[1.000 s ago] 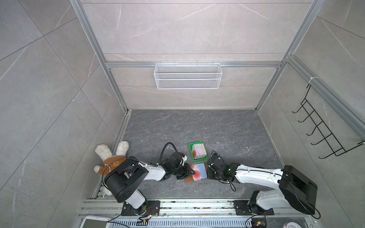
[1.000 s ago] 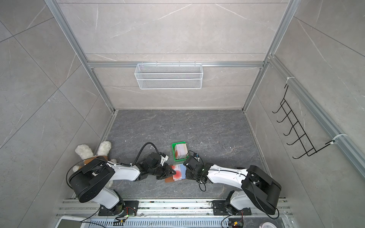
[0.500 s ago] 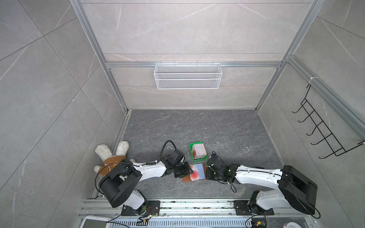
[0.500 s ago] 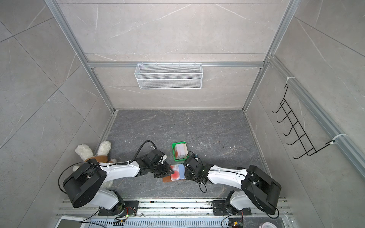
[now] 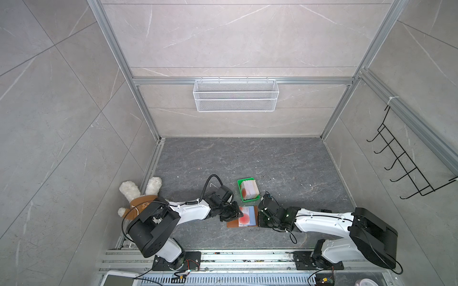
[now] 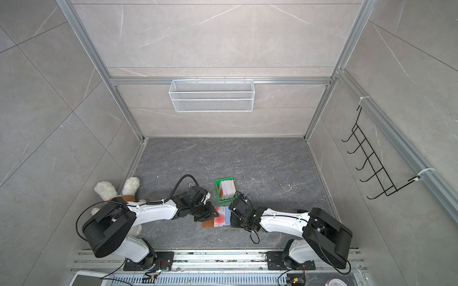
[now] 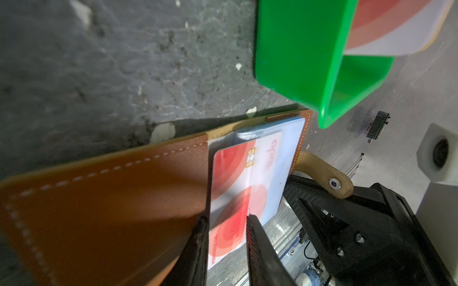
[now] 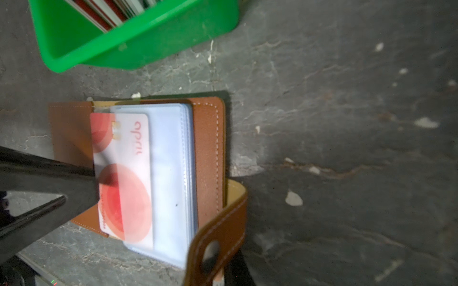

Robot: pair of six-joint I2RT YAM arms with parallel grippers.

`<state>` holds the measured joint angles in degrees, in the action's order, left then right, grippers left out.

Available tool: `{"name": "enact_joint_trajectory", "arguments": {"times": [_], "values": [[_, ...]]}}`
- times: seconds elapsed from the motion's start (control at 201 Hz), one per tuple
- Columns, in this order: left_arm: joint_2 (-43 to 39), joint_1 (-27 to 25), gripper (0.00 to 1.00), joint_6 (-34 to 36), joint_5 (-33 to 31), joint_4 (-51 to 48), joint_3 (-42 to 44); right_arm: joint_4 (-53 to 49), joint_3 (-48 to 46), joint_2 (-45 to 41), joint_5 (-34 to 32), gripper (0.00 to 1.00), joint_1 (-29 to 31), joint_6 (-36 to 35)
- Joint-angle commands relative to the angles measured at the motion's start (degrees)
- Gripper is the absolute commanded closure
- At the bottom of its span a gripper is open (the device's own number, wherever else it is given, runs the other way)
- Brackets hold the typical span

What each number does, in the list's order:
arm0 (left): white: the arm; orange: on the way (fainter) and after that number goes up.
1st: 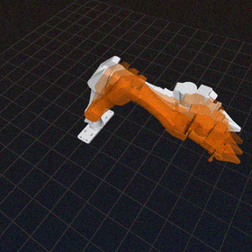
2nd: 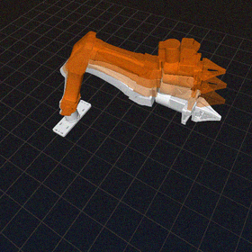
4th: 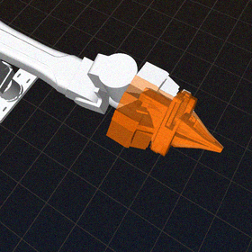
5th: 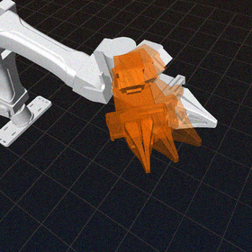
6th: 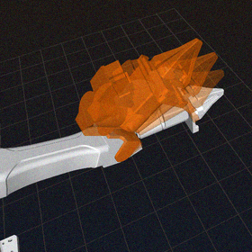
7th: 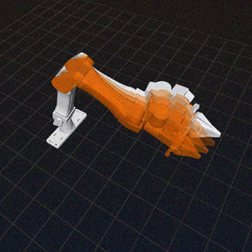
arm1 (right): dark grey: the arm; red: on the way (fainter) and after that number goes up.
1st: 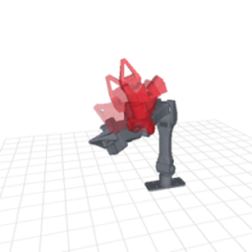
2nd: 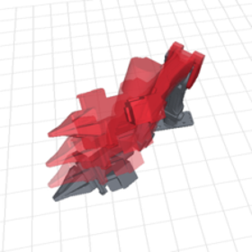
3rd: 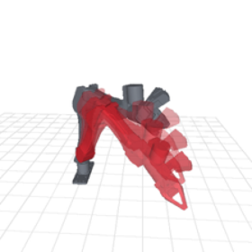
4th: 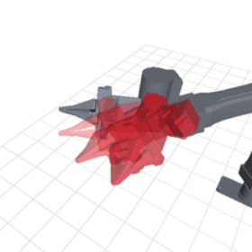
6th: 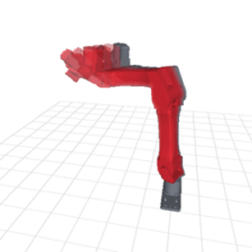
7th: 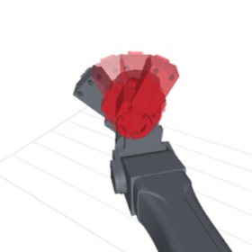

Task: Put the credit cards into the card holder

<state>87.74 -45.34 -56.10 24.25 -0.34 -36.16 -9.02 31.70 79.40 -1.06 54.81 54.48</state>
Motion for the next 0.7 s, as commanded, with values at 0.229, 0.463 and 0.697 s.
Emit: {"name": "enact_joint_trajectory", "arguments": {"times": [0.229,0.463,0.697], "values": [[0.70,0.00,0.75,0.23,2.29,4.39,-1.15,-0.48,-0.61,1.00,-0.96,0.88,0.81,1.41],[1.63,-0.03,0.75,-0.47,2.88,6.03,-1.05,-0.91,-0.51,0.96,-1.41,0.88,0.89,1.33],[2.32,-0.11,0.76,-0.61,2.74,6.58,-1.26,-1.15,-0.61,0.85,-1.67,0.89,0.99,1.43]]}}
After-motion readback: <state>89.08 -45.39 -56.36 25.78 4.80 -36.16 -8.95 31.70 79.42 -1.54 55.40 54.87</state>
